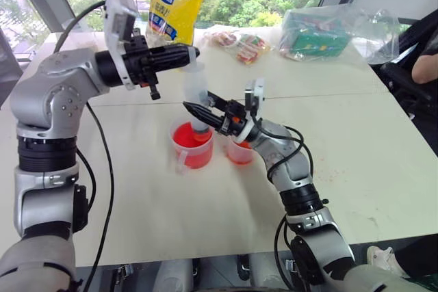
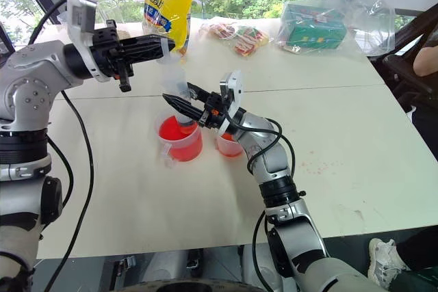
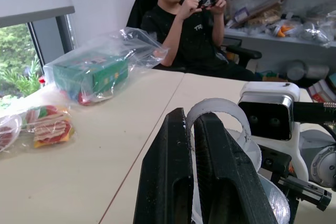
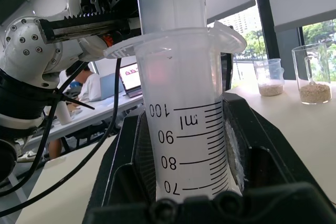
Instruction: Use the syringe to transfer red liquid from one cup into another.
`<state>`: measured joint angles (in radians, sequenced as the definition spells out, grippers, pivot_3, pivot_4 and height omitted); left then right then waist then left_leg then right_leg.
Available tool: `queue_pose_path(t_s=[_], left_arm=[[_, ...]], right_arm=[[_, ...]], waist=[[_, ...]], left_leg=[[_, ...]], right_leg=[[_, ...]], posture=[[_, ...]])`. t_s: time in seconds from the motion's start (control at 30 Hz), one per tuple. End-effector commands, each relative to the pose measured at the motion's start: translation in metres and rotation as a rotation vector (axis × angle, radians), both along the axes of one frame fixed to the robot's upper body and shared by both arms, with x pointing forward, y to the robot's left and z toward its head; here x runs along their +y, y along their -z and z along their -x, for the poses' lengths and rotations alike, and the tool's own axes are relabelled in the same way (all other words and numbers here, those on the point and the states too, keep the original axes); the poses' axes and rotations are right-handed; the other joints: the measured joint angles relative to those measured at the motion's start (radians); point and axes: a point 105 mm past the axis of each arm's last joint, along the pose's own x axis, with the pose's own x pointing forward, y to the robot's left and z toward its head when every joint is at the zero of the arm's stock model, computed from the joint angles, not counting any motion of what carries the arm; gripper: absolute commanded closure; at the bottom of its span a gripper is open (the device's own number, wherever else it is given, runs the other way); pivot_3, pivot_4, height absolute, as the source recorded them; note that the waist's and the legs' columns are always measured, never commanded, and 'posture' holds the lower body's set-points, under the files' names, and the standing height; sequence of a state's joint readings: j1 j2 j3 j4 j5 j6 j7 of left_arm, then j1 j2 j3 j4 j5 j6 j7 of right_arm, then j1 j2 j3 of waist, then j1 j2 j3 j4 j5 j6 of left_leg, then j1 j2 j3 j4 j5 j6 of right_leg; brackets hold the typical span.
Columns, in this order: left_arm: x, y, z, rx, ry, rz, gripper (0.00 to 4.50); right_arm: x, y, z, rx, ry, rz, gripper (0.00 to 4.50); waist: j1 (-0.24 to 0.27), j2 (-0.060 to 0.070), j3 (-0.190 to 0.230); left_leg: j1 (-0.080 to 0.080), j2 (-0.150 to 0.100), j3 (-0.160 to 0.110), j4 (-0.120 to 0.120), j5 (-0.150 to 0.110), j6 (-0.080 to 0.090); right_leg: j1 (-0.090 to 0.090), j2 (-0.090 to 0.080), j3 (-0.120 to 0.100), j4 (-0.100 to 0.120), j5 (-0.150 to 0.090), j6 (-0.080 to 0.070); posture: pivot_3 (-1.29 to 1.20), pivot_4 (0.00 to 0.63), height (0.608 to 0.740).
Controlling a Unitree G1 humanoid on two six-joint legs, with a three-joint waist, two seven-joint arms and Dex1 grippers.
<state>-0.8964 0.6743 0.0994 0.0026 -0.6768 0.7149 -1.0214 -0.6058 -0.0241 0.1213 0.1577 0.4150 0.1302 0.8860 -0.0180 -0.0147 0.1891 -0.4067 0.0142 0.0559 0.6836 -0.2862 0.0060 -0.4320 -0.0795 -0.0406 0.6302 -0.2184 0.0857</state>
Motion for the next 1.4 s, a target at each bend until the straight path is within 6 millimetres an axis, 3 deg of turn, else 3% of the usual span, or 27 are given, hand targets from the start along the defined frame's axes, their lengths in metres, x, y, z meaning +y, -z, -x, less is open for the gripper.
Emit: queue_pose_path(t_s=[0.03,0.13,0.37,0.7,0.87,1.0,1.1,1.17,1.4], left_arm=[[0.014,-0.019,0.005,-0.064,-0.065,0.032,4.44],[0.016,-0.007,0.006,0.004,-0.063,0.024,3.48],[0.035,0.02,0.005,0.081,-0.135,-0.006,0.11],[0.064,0.022,0.01,0.092,-0.211,0.0,0.04],[0.049,0.013,0.005,0.062,-0.165,0.031,0.04],[0.032,0.007,0.002,0.041,-0.102,0.04,0.04],[0.018,0.003,0.002,0.028,-0.04,0.045,0.04],[0.007,0.0,0.004,0.02,0.016,0.046,0.04],[-0.021,-0.007,0.018,0.015,0.167,0.052,0.04]], right_arm=[[0.02,0.0,0.015,-0.031,-0.114,0.041,3.12],[0.017,-0.015,0.014,-0.06,-0.102,0.015,3.12],[0.008,-0.05,0.01,-0.094,-0.064,-0.064,3.12],[-0.007,-0.078,0.011,-0.1,-0.023,-0.138,3.12],[-0.031,-0.109,0.019,-0.138,0.03,-0.198,3.12],[-0.055,-0.119,0.023,-0.154,0.101,-0.207,3.12],[-0.073,-0.112,0.024,-0.148,0.174,-0.18,3.12],[-0.084,-0.094,0.022,-0.115,0.23,-0.146,3.12],[-0.092,-0.053,0.019,-0.069,0.316,-0.067,3.12]], waist=[[-0.002,0.0,0.0],[-0.003,0.0,0.0],[-0.001,0.0,0.0],[0.001,0.001,0.001],[0.008,0.001,0.001],[0.007,0.001,0.001],[0.006,0.0,0.001],[0.006,0.0,0.0],[0.0,0.001,0.001]], left_leg=[[0.0,0.0,0.0,0.0,0.0,0.0],[0.0,0.0,0.0,0.0,0.0,0.0],[0.0,0.001,0.0,0.0,0.0,0.0],[-0.001,0.0,0.0,-0.001,0.0,0.0],[-0.001,0.0,0.0,0.0,0.0,0.0],[-0.002,-0.001,0.0,0.0,0.0,0.0],[-0.002,-0.001,0.0,0.0,0.0,0.0],[-0.002,-0.001,0.0,0.0,0.0,0.0],[-0.001,0.0,0.001,0.0,0.0,0.001]], right_leg=[[0.0,0.0,0.0,0.0,0.0,0.0],[0.0,0.0,0.0,0.0,0.0,0.0],[0.0,0.0,0.0,0.0,0.0,0.0],[-0.001,0.0,0.0,0.0,0.0,0.0],[-0.001,-0.001,0.0,0.0,0.0,0.0],[-0.001,-0.001,0.0,-0.001,0.0,0.0],[-0.001,-0.001,-0.001,-0.001,0.0,0.0],[-0.001,-0.001,0.0,-0.001,0.0,0.0],[-0.001,0.0,0.0,0.0,0.0,0.0]], posture=[[0.0,0.15,0.74],[0.0,0.15,0.74],[0.0,0.15,0.74],[0.0,0.15,0.74],[0.0,0.15,0.74],[0.0,0.15,0.74],[0.0,0.15,0.74],[0.0,0.15,0.74],[0.0,0.15,0.74]])
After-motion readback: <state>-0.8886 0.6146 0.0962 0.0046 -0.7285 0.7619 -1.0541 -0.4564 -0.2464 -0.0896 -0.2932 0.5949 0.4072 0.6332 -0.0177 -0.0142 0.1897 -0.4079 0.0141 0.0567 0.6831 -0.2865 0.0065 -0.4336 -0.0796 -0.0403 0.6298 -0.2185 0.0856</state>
